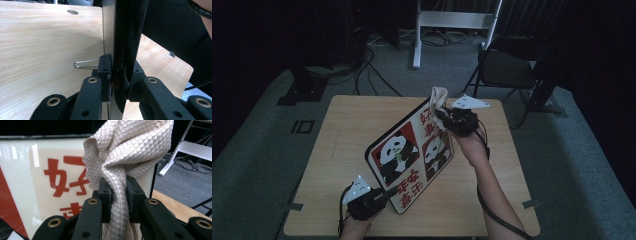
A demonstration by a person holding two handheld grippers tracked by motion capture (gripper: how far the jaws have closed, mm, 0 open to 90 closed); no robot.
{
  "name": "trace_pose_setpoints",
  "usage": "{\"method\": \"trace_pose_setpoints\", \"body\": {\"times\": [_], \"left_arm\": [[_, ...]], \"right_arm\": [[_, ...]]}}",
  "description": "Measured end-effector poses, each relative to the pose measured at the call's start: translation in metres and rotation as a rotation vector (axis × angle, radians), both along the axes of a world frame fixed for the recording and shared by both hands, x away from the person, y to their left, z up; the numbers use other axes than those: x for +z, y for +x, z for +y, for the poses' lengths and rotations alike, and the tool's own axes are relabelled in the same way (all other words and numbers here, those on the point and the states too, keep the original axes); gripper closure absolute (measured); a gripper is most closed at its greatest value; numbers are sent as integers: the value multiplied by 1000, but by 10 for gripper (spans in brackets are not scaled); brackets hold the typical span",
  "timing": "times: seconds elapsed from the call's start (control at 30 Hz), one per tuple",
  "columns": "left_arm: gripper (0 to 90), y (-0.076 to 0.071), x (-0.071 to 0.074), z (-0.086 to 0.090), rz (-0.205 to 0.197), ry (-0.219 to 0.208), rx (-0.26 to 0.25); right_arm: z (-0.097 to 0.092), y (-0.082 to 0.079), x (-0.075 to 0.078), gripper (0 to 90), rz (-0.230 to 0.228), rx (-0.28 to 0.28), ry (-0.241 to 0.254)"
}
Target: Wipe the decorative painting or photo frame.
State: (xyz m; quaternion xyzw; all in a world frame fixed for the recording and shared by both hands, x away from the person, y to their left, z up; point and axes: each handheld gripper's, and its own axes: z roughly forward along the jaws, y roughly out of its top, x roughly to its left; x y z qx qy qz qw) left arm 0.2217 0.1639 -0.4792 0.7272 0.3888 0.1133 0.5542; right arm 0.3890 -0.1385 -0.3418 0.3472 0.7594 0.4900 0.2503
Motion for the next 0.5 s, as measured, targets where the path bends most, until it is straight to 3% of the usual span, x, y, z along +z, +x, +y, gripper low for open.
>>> {"method": "trace_pose_setpoints", "body": {"times": [0.5], "left_arm": [[781, 0, 0, 0, 1, -2, -2]], "right_arm": [[-7, 0, -24, 771, 41, -17, -12]]}}
